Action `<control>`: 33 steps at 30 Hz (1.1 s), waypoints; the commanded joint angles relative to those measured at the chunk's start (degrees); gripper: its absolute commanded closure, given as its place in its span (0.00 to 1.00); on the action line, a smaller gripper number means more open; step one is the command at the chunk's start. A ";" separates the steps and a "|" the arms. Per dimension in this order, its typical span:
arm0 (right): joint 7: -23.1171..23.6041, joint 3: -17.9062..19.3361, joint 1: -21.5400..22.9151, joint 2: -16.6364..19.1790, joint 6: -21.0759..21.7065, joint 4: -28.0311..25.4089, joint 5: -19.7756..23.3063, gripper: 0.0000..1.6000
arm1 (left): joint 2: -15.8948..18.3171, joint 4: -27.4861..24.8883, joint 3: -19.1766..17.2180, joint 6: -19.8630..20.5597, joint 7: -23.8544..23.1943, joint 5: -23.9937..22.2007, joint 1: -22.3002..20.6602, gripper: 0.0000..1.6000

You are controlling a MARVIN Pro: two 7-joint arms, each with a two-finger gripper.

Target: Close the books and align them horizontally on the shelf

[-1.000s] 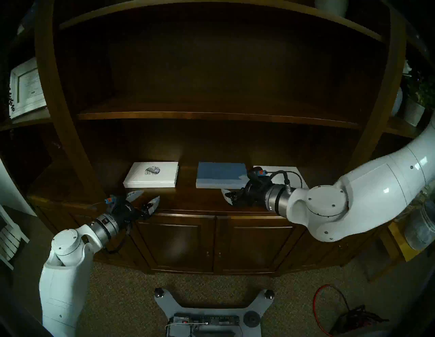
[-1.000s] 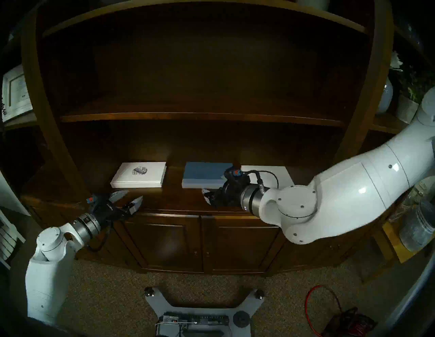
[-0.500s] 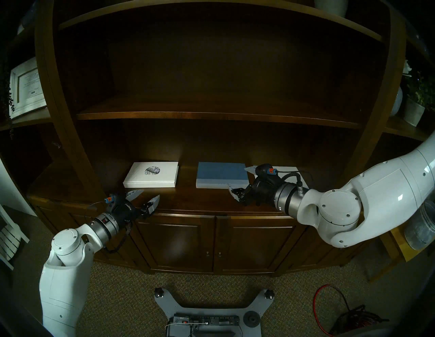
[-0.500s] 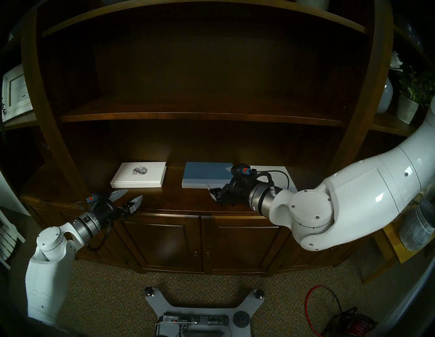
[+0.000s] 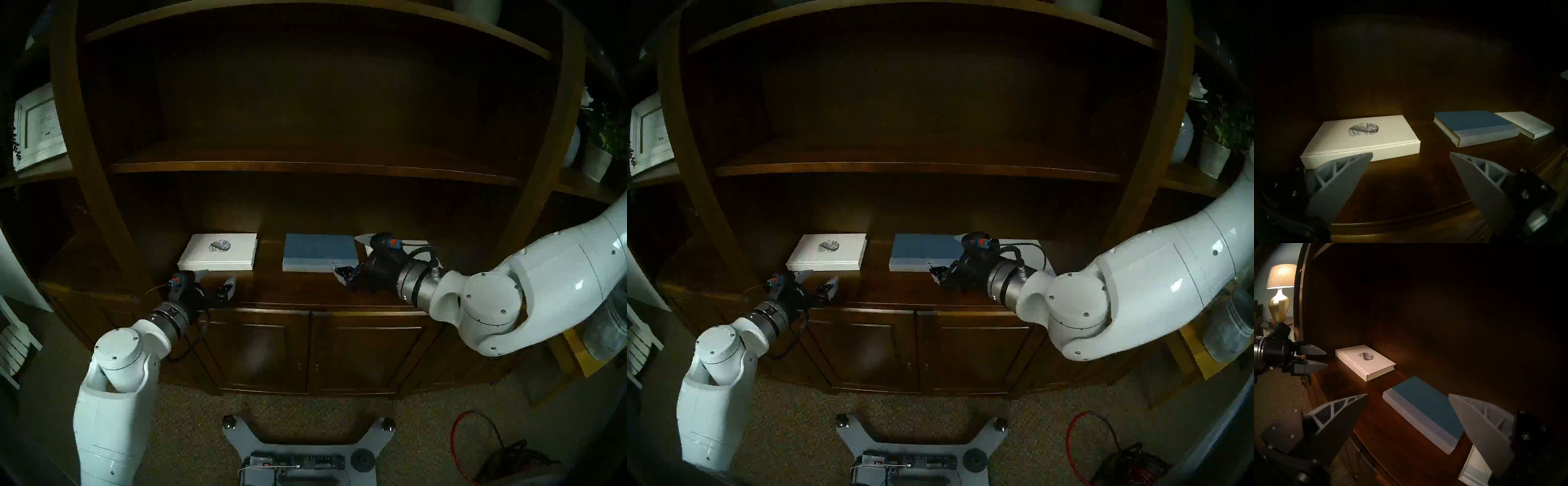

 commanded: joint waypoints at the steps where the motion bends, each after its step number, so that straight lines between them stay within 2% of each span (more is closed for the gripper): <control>1: -0.92 0.81 1.44 0.58 -0.99 0.07 -1.35 0.00 | -2.73 -1.14 0.54 4.88 5.19 0.83 -4.06 0.00; 8: -1.13 0.85 1.34 0.56 -0.92 0.06 -1.49 0.00 | -1.87 3.01 -2.14 8.36 4.73 -2.05 -8.89 0.00; 9: -1.15 0.86 1.33 0.56 -0.90 0.06 -1.50 0.00 | -1.17 2.86 -2.37 8.35 4.88 -2.70 -8.61 0.00; 12: -1.22 0.87 1.29 0.54 -0.86 0.07 -1.52 0.00 | -0.09 5.06 -3.20 9.23 4.44 -3.64 -11.35 0.00; 14: -1.25 0.88 1.27 0.53 -0.84 0.07 -1.53 0.00 | 1.08 5.18 -3.25 9.01 4.86 -4.38 -11.26 0.00; 17: -1.27 0.88 1.26 0.53 -0.84 0.06 -1.55 0.00 | 1.49 6.36 -3.28 9.22 4.71 -4.43 -12.67 0.00; 21: -1.37 0.88 1.26 0.55 -0.87 0.05 -1.66 0.00 | 2.73 9.42 -2.26 9.32 5.00 -4.82 -15.35 0.00; 22: -1.38 0.88 1.26 0.56 -0.88 0.04 -1.67 0.00 | 3.25 9.47 -1.89 8.91 5.27 -5.26 -14.92 0.00; 27: -1.45 0.88 1.25 0.57 -0.89 0.03 -1.75 0.00 | 3.41 13.47 0.10 9.12 6.20 -4.19 -18.46 0.00; 33: -1.49 0.89 1.23 0.57 -0.87 0.03 -1.79 0.00 | 3.87 15.45 1.99 8.38 7.91 -3.75 -19.92 0.00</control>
